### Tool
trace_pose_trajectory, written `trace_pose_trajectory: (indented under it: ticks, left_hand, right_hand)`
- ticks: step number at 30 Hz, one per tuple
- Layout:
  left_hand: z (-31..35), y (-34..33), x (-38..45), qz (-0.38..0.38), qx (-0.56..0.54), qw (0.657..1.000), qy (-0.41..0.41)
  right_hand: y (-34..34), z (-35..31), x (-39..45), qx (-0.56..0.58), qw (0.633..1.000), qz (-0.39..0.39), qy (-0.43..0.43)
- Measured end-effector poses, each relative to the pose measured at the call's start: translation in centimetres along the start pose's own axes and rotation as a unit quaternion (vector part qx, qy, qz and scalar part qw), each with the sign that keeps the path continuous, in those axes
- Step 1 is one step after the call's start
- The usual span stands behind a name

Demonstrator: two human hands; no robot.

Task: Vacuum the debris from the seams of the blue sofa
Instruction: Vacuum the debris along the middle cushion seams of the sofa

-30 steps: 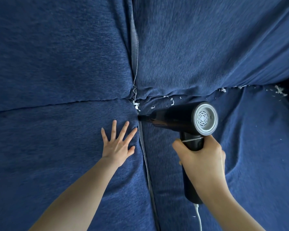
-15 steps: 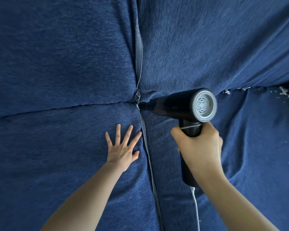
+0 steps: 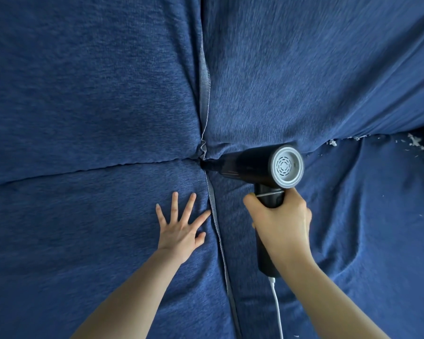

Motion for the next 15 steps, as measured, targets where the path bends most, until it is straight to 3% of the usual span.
trace_pose_trajectory:
  ticks: [15]
  left_hand:
    - [0.2, 0.0, 0.0, 0.005, -0.014, 1.000, 0.015]
  right_hand:
    - [1.9, 1.9, -2.2, -0.013, 0.999, -0.031, 0.006]
Point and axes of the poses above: each hand's wrist, its own x-axis towards the middle knuckle, its own y-axis out of the back of the hand, z = x × y, the point moved 3 cm from there along x, towards the middle knuckle, and after that the axes turned 13 degrees about -x, right-handed, at the moved point
